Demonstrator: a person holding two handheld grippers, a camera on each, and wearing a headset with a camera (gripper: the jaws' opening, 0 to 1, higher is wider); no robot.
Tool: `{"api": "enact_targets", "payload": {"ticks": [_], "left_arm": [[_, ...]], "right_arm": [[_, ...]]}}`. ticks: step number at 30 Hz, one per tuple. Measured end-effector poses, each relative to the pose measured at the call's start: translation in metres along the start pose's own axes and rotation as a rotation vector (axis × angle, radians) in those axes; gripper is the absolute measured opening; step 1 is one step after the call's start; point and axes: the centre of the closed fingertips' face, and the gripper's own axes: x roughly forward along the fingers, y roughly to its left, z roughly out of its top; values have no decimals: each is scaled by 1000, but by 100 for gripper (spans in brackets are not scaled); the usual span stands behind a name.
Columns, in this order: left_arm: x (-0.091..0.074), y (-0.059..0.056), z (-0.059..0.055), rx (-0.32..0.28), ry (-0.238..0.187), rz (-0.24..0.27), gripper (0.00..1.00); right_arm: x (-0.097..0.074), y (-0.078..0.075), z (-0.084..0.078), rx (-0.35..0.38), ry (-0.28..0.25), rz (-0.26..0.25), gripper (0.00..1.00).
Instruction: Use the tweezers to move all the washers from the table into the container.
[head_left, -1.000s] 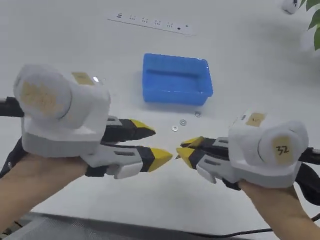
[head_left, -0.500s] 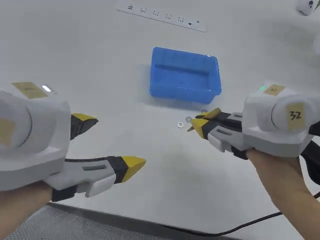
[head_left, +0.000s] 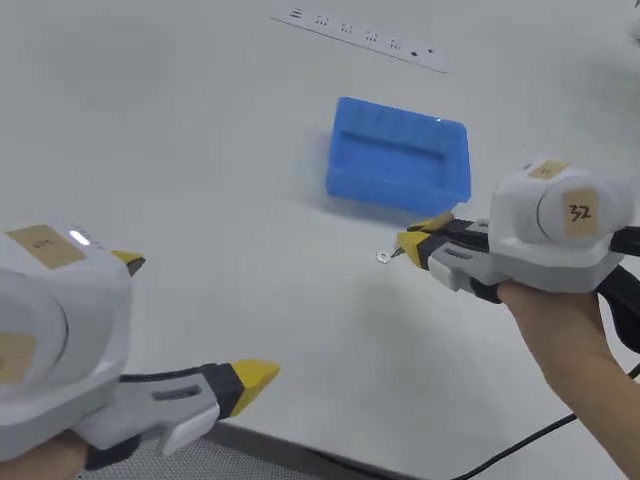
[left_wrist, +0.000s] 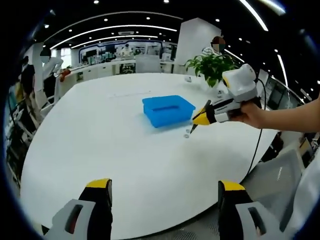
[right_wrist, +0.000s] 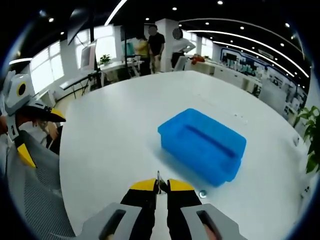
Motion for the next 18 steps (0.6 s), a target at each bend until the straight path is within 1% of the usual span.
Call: {"api": "enact_targets", "payload": {"ticks": [2, 4, 6, 8, 10, 11, 14, 18], "left_arm": [[-1, 2, 1, -18, -10, -2, 93], [-1, 2, 1, -21, -17, -1, 94], [1, 2, 2, -19, -31, -3, 96], [2, 5, 4, -4, -43, 11, 96], [2, 7, 9, 16, -72, 32, 96], [3, 6, 10, 18, -84, 32, 96], [6, 4, 11, 32, -102, 34, 96], [10, 2, 11, 59, -119, 45, 94]], "right_arm": [[2, 0, 1, -5, 5, 4, 3], [4, 1, 0, -3, 17, 14, 3], [7, -1, -2, -6, 31, 9, 3], [6, -2, -2, -7, 33, 5, 3], [7, -2, -2, 6, 38, 13, 4], [8, -2, -3, 14, 43, 18, 4], [10, -2, -3, 24, 49, 26, 4], [12, -4, -1, 26, 48, 29, 4]]}}
